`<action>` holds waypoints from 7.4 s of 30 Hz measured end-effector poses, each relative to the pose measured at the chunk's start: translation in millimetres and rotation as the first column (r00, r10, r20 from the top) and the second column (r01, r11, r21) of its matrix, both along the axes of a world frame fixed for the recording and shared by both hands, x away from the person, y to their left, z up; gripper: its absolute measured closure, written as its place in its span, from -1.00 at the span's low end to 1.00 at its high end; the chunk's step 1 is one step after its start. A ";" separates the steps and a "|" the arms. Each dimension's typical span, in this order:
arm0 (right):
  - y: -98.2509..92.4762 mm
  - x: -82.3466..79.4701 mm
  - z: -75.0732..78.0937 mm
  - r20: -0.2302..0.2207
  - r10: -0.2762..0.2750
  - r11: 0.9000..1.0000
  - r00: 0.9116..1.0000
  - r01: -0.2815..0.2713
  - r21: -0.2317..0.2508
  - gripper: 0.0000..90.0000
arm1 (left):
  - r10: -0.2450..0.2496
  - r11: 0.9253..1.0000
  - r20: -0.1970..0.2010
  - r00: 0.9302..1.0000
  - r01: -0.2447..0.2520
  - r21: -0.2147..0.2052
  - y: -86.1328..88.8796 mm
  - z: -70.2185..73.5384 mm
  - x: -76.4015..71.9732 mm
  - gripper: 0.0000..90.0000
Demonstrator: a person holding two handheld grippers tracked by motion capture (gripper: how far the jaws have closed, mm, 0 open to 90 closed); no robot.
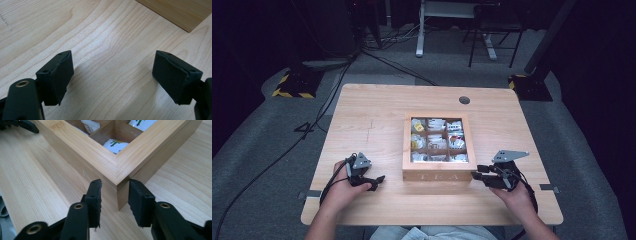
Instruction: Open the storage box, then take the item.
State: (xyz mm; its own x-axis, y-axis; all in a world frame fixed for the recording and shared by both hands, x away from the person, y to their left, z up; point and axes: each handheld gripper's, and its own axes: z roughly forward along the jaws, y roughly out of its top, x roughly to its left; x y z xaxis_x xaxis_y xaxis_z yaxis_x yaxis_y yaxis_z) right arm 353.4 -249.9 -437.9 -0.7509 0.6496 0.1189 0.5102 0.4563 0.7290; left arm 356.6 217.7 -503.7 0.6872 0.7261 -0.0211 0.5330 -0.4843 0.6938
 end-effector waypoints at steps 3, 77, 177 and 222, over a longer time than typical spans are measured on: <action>0.1 -0.3 0.1 0.004 -0.006 1.000 1.000 0.006 -0.016 0.50 | -0.001 1.000 0.000 1.000 0.001 0.001 0.1 0.0 0.1 -0.60; -9.1 -2.9 56.4 0.135 -0.090 0.986 0.987 0.069 0.152 1.00 | 0.007 1.000 0.002 1.000 -0.007 -0.001 -1.5 -0.1 0.1 -0.61; 13.8 50.0 110.4 0.249 -0.167 0.968 0.954 0.111 0.224 1.00 | -0.063 0.996 0.007 0.998 0.063 -0.066 -1.3 29.9 6.1 -0.38; 12.1 52.8 111.7 0.244 -0.155 0.969 0.957 0.098 0.228 1.00 | -0.297 0.923 0.147 0.943 0.323 -0.207 -108.0 99.0 20.3 -0.30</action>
State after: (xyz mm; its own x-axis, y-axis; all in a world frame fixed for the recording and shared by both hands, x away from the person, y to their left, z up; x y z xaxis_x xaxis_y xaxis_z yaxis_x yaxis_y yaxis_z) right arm 406.2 -237.8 -326.2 -0.6874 0.7222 0.0771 0.3351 0.2212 0.9159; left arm 376.8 109.7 -404.7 0.8846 0.4611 -0.0700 0.2951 -0.4372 0.8495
